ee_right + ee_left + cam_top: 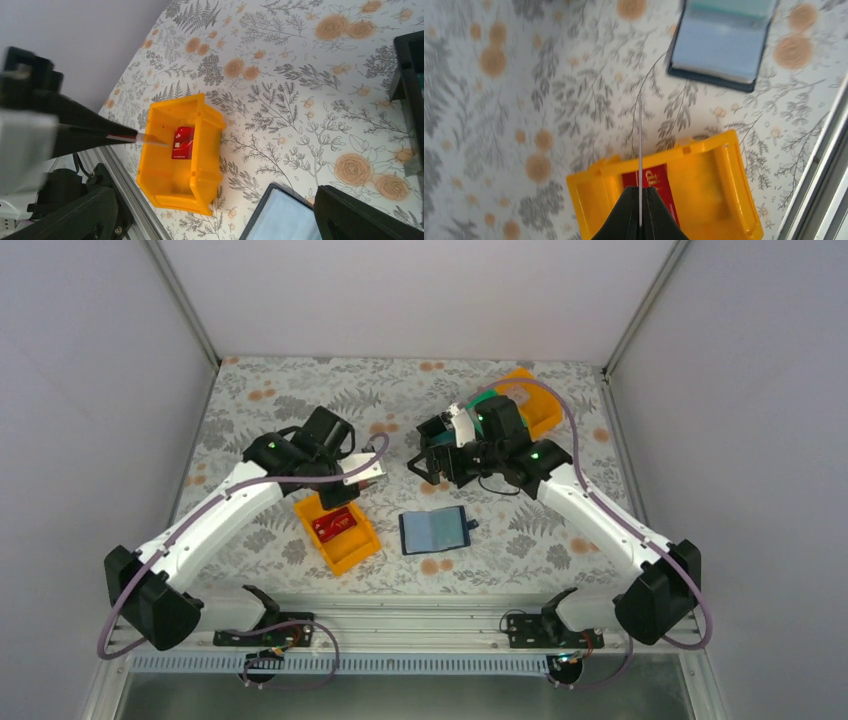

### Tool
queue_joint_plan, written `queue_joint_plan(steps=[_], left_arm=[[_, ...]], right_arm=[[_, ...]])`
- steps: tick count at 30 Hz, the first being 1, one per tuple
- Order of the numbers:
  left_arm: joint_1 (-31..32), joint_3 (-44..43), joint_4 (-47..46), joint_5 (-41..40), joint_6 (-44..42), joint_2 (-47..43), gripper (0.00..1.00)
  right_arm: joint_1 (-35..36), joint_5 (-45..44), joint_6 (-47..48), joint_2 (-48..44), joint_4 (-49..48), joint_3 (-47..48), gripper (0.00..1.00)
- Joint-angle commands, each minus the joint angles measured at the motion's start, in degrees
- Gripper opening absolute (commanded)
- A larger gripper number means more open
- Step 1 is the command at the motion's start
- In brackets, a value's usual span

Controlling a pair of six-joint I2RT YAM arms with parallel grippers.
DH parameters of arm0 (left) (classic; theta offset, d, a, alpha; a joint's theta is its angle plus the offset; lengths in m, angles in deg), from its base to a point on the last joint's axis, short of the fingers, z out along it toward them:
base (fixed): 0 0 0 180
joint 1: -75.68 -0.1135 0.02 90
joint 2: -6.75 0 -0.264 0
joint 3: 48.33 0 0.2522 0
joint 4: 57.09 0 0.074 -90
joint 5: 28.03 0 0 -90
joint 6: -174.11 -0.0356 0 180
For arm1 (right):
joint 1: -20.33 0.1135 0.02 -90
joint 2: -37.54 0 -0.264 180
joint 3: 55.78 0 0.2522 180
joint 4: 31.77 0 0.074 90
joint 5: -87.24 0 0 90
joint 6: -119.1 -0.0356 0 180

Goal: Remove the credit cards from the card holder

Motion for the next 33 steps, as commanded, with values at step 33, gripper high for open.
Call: queue_joint_plan(steps=[33], left_arm=[[2.27,14.86,-7.91,-27.83,17.72,9.37,0.02]], right_arm=[[-0.31,-1.72,-2.94,-7.04,-0.41,-2.73,0.99]])
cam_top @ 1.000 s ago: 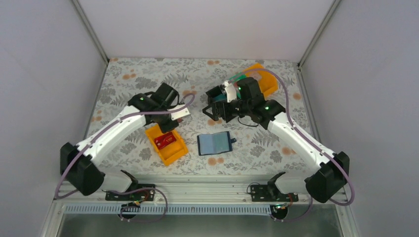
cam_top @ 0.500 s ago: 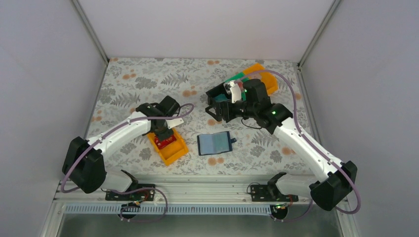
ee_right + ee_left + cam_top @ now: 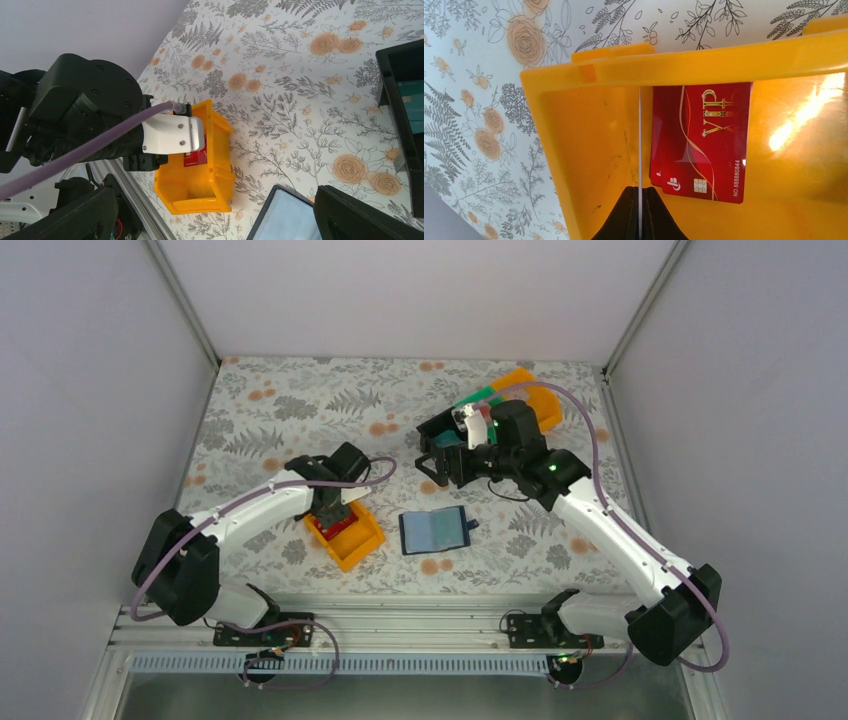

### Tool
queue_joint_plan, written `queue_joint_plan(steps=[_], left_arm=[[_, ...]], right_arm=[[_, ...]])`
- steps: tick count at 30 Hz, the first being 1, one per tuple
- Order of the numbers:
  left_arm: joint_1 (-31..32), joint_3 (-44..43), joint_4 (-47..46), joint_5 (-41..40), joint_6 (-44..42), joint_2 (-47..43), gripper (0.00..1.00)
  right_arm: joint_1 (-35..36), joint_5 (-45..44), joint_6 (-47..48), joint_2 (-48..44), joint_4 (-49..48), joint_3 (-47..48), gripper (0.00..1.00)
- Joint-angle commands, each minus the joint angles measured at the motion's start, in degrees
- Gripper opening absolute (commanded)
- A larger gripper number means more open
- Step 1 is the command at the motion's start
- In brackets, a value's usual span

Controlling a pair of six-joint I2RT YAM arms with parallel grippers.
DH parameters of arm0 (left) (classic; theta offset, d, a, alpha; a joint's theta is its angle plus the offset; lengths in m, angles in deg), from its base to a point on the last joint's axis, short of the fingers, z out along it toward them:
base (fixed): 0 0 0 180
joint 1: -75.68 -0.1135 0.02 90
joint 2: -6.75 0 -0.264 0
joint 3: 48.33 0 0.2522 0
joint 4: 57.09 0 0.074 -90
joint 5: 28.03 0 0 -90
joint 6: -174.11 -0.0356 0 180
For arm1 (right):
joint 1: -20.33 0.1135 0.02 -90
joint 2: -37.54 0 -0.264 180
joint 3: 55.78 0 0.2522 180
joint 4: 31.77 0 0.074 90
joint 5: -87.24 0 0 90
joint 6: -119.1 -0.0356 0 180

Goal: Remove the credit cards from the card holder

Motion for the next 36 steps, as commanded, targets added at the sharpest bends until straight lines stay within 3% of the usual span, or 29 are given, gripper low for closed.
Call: queue_joint_plan(steps=[1,26,36], left_arm=[[0.86,-1.78,-0.21,-1.4,1.73,2.01,0.03],[1.76,-2.02,-1.57,-1.33,1.89,6.73,0.03],[2.65,-2.53,-0.24,4.96,1.98,6.8,0.21]], right_arm=[[-0.35,0.31,-0.07,0.09,-0.56,-0.79,0.99],[-0.34,-0.85,0.95,-1.17,-0.16,-1.46,0.99],[-0.33,-1.5,1.05,-1.7,0.08,-1.86,0.99]])
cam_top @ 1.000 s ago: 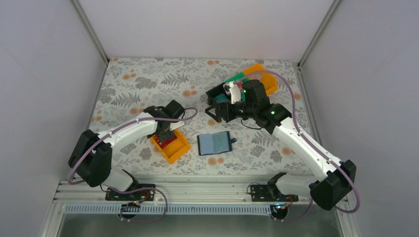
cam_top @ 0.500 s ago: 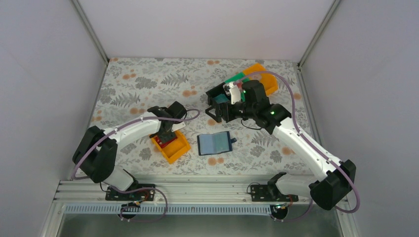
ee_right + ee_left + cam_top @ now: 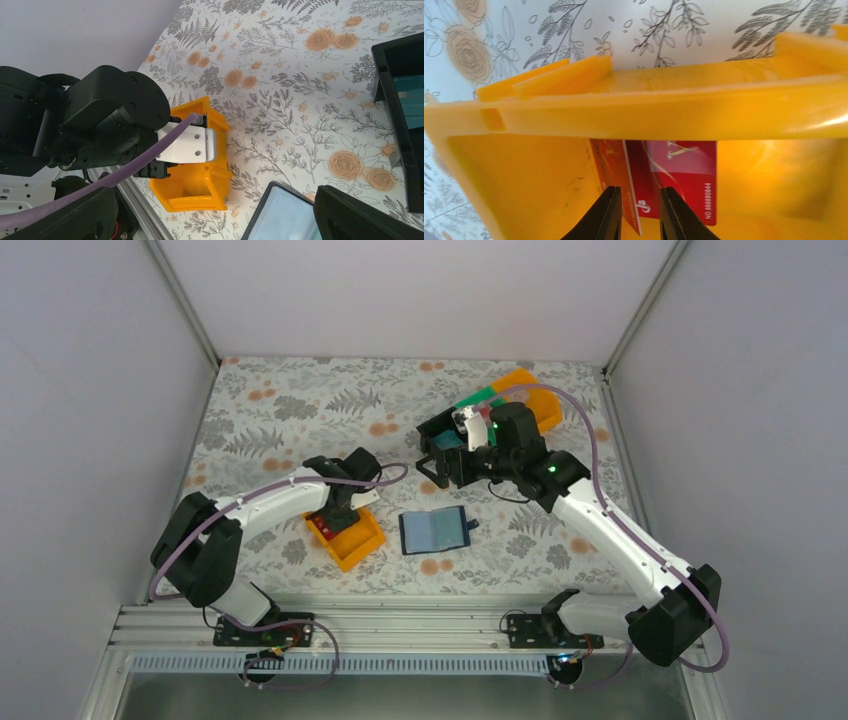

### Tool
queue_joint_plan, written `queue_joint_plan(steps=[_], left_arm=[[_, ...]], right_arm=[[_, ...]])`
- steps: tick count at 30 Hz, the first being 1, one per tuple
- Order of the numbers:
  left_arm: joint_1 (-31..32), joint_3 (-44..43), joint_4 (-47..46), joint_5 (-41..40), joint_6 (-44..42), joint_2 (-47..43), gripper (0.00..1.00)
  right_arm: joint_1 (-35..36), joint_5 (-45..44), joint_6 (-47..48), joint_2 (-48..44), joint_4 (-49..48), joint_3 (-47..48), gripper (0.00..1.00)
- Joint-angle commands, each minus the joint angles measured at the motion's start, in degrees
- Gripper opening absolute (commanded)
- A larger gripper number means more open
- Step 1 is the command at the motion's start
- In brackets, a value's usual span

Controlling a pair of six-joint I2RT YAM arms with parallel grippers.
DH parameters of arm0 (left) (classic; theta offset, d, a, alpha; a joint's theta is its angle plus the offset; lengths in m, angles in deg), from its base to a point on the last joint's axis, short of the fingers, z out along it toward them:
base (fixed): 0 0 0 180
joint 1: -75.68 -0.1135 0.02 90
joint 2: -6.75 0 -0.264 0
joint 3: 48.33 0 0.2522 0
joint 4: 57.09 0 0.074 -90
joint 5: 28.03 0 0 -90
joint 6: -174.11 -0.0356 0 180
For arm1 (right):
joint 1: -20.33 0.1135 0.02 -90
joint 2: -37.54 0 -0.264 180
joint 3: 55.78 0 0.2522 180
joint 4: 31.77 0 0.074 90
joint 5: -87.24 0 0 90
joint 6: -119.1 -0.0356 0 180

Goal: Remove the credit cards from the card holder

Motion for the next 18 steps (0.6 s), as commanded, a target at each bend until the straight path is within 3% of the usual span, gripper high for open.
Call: queue_joint_plan(steps=[1,9,11,14,18], left_arm=[[0.56,-1.87,0.72,4.4,0.59,-0.16,0.22],[0.61,-4.14,2.5,10.53,0.35,-1.25,0.23],[0.46,-5.21,2.57,8.63,0.78,-0.98,0.26],[0.06,-3.54,-0.24,-0.97,0.25,-0.44,0.29],[-0.16,-0.8,-1.73,-0.6,0.22,1.03,0.39]], right_arm=[[-0.34,-1.02,0.69,-1.4,0.05,-0.88,0.99],[-0.35,-1.07,0.94,-1.12,-0.04,-0.85,0.99],[-0.3,-1.24,1.12,-1.16,-0.02,-0.81,0.99],[-0.31,-1.29,1.29,-1.48,0.04,-0.85,0.99],[-0.36,-1.74,1.44,-1.96,0.46,-0.91,0.99]])
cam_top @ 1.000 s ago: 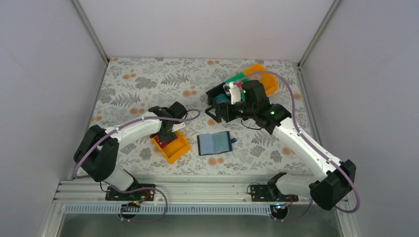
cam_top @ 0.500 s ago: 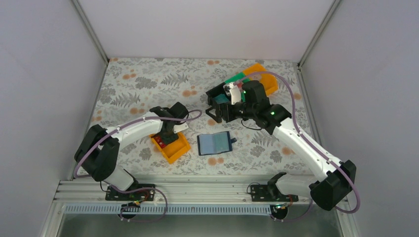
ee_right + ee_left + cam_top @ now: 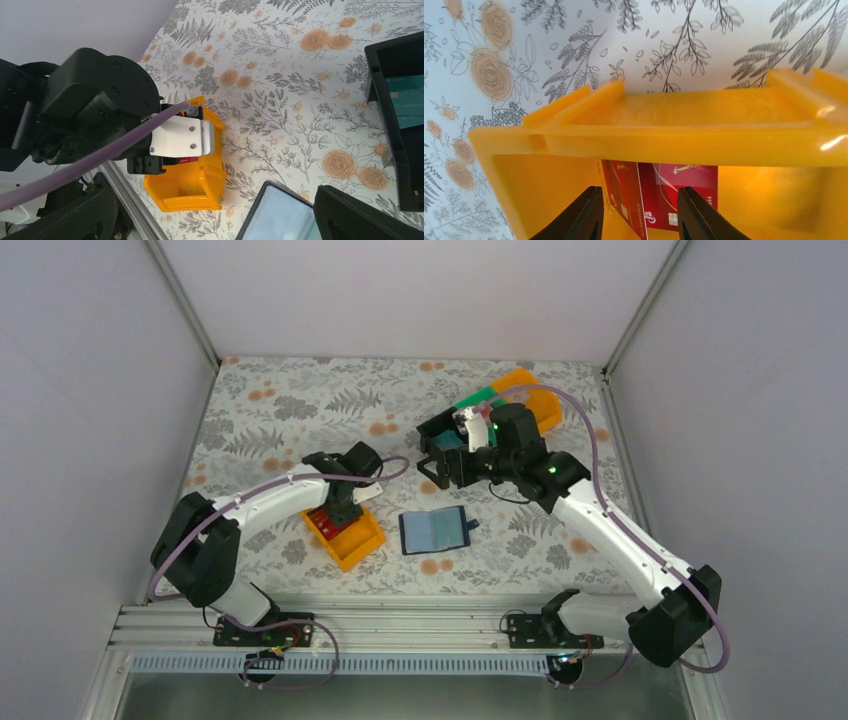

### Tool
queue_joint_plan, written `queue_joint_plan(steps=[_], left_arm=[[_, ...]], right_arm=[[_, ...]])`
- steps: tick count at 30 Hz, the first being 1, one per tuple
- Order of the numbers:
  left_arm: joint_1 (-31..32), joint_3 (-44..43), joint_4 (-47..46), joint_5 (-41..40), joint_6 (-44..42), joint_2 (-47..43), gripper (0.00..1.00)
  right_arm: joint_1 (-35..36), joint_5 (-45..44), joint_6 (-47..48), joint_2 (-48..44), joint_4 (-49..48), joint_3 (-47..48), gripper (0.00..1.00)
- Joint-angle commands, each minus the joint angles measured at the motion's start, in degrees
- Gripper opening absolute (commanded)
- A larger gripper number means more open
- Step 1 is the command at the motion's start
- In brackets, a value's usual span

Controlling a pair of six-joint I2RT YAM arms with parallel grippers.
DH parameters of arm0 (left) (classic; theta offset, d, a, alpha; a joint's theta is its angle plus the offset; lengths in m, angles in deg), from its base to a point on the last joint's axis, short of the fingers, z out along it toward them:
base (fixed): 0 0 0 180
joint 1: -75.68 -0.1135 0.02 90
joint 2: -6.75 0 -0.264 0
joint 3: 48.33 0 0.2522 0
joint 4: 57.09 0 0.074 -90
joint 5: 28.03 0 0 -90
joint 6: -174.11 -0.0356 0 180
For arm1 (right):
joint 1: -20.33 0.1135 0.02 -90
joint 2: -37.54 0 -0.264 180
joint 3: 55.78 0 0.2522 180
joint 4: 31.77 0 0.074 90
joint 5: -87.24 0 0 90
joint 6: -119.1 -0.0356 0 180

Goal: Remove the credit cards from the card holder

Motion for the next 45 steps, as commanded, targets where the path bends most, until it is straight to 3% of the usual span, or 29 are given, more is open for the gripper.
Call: queue_joint_plan(steps=[1,6,17,21,31,38,45], left_arm=[[-0.39,2.51,-1.77,-2.18,0.3,1.42,0.4],[-1.36,4.03,-4.12,-3.36,0.45,2.03,0.38],[-1.58,7.22,-8.96,-5.83,-1.12,2.3,0.21],[-1.54,6.52,-8.56,-5.59,-0.87,2.16,0.03],[-1.54,1.6,-3.59,-9.52,0.05,-0.57,0.02],[0.49,2.96,-3.3,-10.27,-0.51,-2.85,0.02],[1.99,2.67,-1.51,-4.12,-0.69,-4.21,0.02]], right_arm=[[-0.36,-1.14,0.85,-1.95,0.51,-0.59,0.99],[-0.34,-1.19,0.89,-2.4,0.6,-1.03,0.99],[-0.35,-1.38,1.25,-2.74,1.2,-0.24,0.99],[-0.29,-1.39,1.26,-2.76,1.3,-0.23,0.99],[-0.36,-1.36,1.27,-2.64,0.9,-0.64,0.99],[-0.31,-1.66,1.13,-3.13,1.08,-0.72,0.99],[-0.32,-2.04,0.76,-3.33,1.17,-0.72,0.99]])
